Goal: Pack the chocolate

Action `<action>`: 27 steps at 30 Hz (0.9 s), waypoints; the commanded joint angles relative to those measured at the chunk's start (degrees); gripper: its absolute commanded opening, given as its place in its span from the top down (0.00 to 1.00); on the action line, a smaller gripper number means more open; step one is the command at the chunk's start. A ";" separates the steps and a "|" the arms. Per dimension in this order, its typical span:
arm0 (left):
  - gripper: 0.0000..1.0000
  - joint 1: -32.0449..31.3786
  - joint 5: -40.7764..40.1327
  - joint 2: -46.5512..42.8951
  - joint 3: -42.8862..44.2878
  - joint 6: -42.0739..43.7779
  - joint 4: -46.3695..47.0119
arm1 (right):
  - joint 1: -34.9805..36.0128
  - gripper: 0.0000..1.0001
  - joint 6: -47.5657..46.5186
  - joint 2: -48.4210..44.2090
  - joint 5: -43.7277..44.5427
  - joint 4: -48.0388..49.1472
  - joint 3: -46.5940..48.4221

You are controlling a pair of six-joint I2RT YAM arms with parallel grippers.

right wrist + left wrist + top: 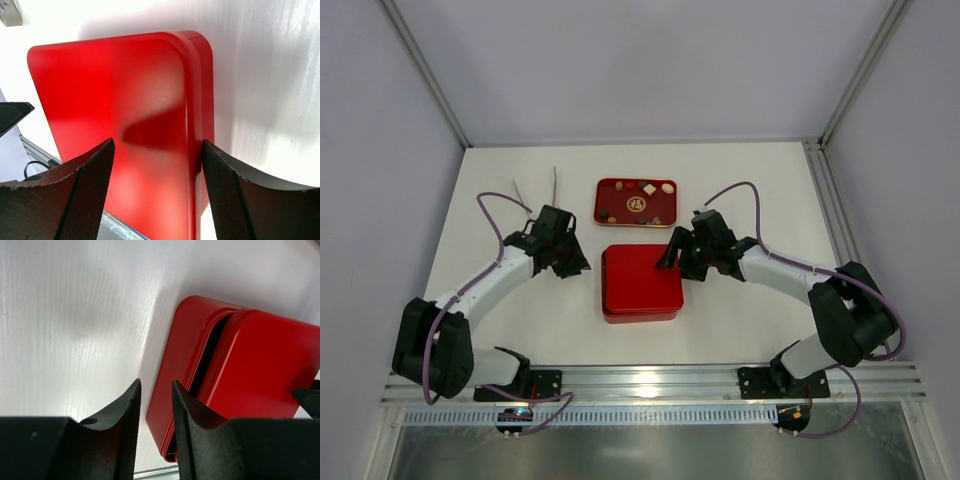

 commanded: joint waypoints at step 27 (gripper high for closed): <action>0.83 -1.62 6.21 11.71 1.59 -0.88 6.30 | 1.37 0.37 -11.35 -0.81 6.69 3.35 2.82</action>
